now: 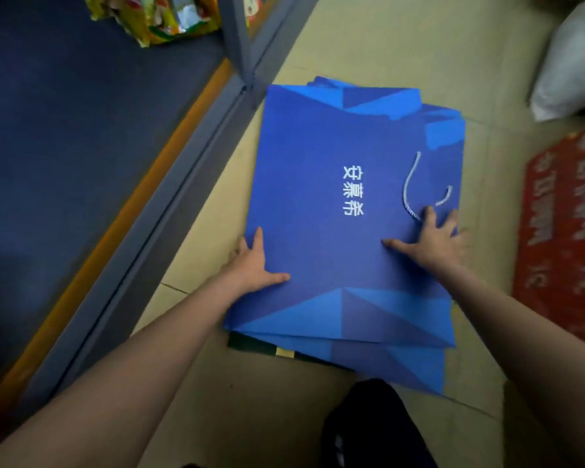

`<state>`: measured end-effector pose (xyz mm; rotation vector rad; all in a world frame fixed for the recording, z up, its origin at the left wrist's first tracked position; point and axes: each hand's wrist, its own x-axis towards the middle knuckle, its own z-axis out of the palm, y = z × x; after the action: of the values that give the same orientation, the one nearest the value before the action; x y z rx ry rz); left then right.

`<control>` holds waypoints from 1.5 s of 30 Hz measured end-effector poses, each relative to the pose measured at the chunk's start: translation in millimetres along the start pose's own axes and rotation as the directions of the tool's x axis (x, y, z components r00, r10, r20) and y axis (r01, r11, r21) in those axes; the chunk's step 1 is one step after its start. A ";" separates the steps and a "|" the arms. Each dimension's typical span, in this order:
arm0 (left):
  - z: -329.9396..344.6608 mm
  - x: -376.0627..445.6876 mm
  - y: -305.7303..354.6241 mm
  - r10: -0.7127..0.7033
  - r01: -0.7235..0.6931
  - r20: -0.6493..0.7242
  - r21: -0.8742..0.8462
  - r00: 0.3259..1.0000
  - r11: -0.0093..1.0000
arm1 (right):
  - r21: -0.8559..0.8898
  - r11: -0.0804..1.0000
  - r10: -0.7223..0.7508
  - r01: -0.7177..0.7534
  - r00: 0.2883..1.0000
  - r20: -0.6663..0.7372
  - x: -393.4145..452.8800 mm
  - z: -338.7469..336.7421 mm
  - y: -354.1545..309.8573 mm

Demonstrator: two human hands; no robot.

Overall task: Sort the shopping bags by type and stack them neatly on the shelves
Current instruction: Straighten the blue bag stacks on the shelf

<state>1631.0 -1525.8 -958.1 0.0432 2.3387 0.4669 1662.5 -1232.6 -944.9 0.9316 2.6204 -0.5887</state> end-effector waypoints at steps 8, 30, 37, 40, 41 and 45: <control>9.3 2.7 -14.1 0.001 -0.029 -0.162 -0.174 0.987 0.984 | 0.594 0.798 0.071 -0.105 0.994 0.081 -71.5 26.7 50.9; -34.4 60.0 -63.2 -0.194 0.041 -0.219 -0.556 0.956 0.830 | 0.728 0.661 0.110 -0.180 0.984 0.144 -47.2 46.5 30.2; -35.8 64.6 -18.7 -0.109 -0.005 -0.196 -0.506 0.974 0.862 | 0.771 0.635 -0.040 -0.047 0.995 0.093 -20.9 20.7 10.3; -27.6 49.9 -26.9 -0.085 -0.013 -0.207 -0.433 0.975 0.901 | 0.787 0.613 -0.031 -0.062 0.994 0.102 -36.6 27.6 17.2; -24.0 39.2 -30.9 -0.106 -0.003 -0.232 -0.425 0.967 0.905 | 0.788 0.608 -0.014 -0.094 0.992 0.128 -44.3 34.1 20.7; -0.5 -8.0 -37.2 -0.147 0.091 -0.220 -0.246 0.964 0.965 | 0.711 0.696 -0.008 -0.101 0.989 0.149 -66.4 51.1 26.3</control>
<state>1640.3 -1562.0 -965.4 -0.2793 2.4830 0.7176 1736.3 -1273.2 -969.9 1.0891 2.2088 -1.6808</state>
